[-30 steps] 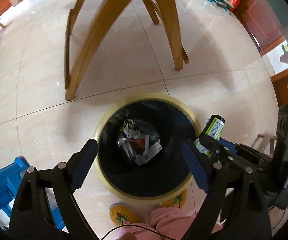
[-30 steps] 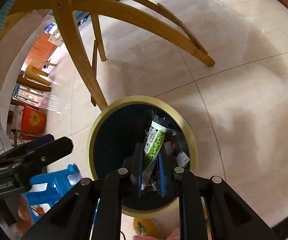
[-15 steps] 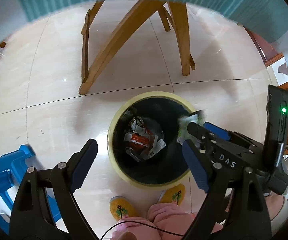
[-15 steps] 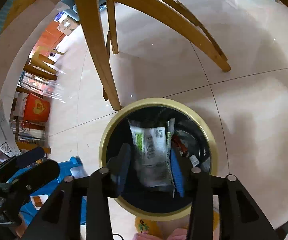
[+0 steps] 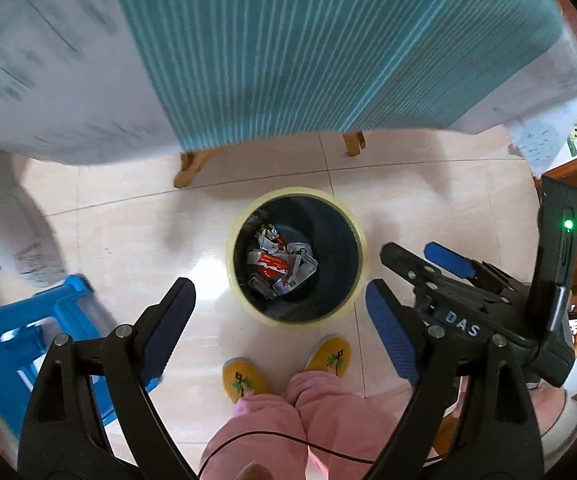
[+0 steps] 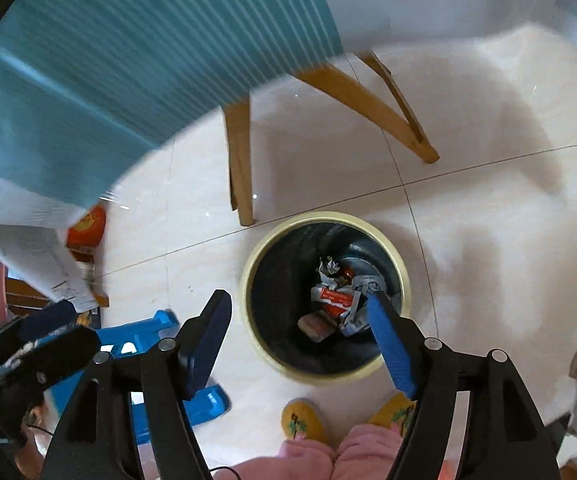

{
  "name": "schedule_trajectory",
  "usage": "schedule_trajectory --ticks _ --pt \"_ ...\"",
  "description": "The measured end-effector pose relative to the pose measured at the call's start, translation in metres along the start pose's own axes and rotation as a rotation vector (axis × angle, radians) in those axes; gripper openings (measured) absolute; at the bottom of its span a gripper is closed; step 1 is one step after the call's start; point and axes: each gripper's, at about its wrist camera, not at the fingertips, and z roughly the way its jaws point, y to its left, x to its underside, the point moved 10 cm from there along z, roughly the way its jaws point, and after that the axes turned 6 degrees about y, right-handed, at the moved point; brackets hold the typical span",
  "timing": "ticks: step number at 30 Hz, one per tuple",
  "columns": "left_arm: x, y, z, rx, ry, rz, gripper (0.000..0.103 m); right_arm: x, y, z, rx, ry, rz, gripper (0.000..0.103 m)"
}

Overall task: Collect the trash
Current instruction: 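Move both tools back over the table toward the yellow-green bag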

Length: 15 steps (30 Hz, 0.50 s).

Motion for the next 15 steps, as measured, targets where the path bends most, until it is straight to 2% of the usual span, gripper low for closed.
schedule_trajectory --ticks 8,15 --pt "0.003 0.002 -0.124 -0.021 -0.027 0.015 0.085 0.023 0.038 -0.128 0.004 -0.007 0.025 0.072" --pt "-0.007 -0.003 -0.209 0.023 -0.073 0.041 0.085 0.03 0.083 -0.229 0.044 -0.089 0.005 0.072"
